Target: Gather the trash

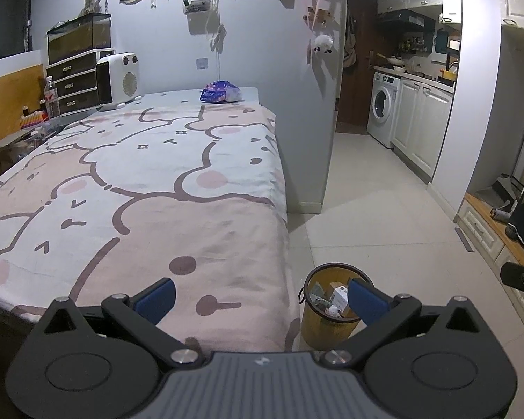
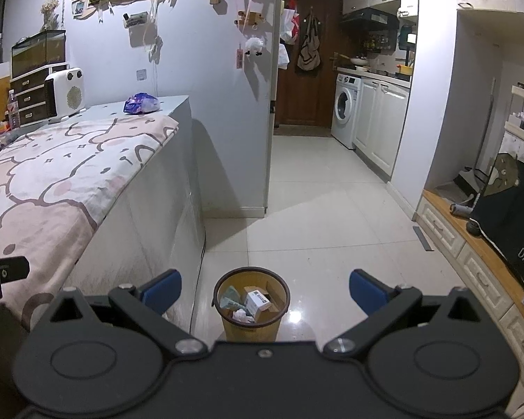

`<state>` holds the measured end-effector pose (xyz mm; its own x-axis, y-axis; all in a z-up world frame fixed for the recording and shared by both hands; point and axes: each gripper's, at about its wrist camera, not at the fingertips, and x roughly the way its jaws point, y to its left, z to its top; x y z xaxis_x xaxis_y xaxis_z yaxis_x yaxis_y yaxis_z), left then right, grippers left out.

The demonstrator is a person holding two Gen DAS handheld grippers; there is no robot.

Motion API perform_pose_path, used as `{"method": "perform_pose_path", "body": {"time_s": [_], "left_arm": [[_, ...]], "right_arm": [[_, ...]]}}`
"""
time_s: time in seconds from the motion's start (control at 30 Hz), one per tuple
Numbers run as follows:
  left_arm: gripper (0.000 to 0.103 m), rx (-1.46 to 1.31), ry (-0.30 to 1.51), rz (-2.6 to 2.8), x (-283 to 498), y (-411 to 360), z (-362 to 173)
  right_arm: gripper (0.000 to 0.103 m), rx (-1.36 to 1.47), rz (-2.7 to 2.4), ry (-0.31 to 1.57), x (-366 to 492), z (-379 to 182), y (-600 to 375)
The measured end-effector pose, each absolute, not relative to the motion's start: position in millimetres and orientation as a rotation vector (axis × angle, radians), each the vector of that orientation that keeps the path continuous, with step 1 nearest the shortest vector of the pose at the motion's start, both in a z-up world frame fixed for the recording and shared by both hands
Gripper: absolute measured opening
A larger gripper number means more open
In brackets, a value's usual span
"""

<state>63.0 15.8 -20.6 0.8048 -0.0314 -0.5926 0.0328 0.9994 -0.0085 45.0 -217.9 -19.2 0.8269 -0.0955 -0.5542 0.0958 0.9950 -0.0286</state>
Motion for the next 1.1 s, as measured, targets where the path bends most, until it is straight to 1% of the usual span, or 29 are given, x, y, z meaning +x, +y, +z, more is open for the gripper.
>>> {"method": "perform_pose_path", "body": {"time_s": [1.1], "left_arm": [[0.103, 0.002, 0.636, -0.035, 63.8, 14.2, -20.8]], "right_arm": [[0.103, 0.001, -0.108, 0.593, 45.7, -21.6, -219.5]]}}
